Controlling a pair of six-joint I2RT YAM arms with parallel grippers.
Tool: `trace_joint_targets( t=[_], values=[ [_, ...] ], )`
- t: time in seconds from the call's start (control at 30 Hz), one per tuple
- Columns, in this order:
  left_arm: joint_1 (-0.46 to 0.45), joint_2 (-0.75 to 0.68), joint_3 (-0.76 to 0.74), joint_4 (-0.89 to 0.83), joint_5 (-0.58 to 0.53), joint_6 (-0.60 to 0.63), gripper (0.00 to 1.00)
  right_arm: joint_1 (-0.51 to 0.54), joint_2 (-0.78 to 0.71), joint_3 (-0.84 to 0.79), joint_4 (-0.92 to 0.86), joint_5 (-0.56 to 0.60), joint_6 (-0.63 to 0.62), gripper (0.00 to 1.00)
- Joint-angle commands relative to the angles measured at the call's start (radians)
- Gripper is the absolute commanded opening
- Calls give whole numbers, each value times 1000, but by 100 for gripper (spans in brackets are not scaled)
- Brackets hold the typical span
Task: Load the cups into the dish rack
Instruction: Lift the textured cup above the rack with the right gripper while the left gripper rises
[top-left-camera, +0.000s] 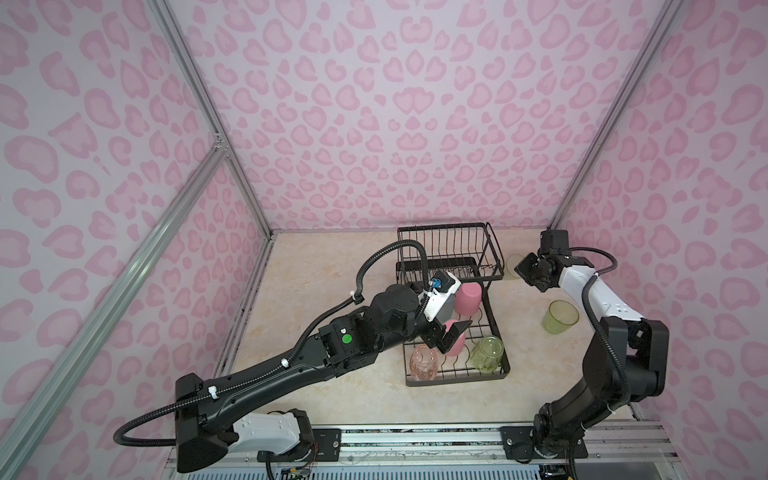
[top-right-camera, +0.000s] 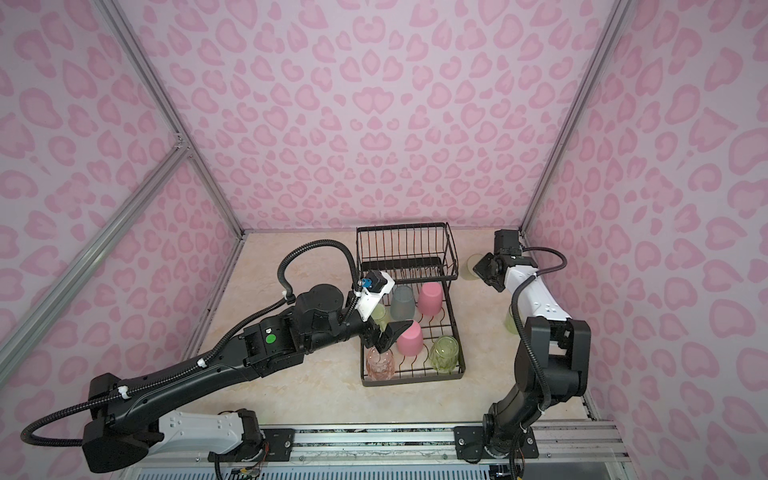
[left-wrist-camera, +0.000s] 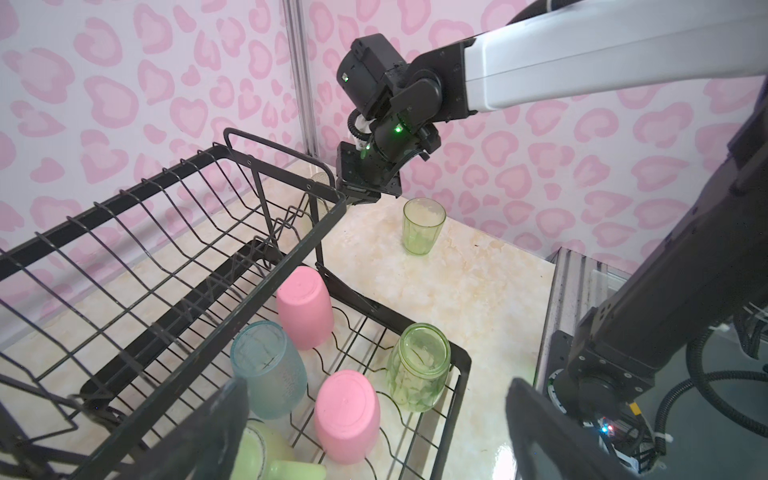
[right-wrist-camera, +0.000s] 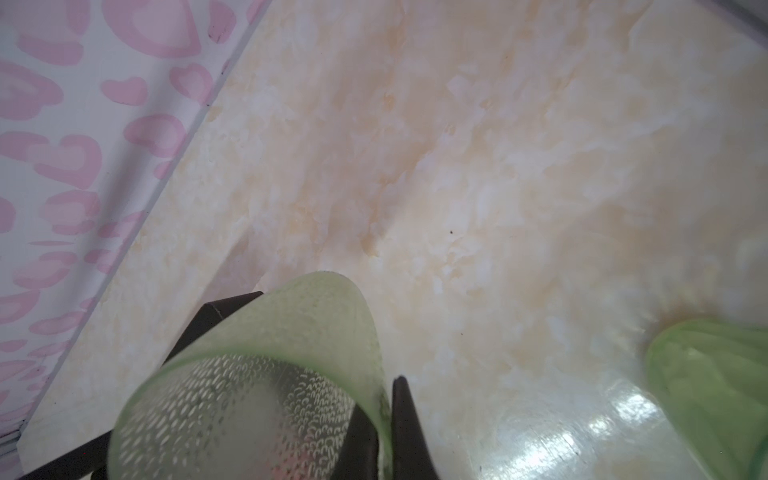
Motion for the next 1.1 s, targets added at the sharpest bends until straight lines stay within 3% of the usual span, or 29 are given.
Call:
trace_joint_targets(
  t=[0.0, 0.3, 0.63, 0.87, 1.07],
  values=[
    [20, -7, 40, -30, 18, -37, 100, -20, -56, -13, -3, 36, 1, 1],
    [161, 41, 176, -139, 45, -128, 97, -71, -228, 0, 24, 72, 36, 0],
    [353, 85, 269, -178, 203, -297, 97, -47, -394, -8, 141, 74, 72, 0],
    [492, 114, 302, -145, 347, -464, 97, 62, -466, -32, 302, 47, 67, 0],
    [595, 130, 294, -88, 423, -632, 97, 237, -408, -21, 436, -39, 48, 0]
  ],
)
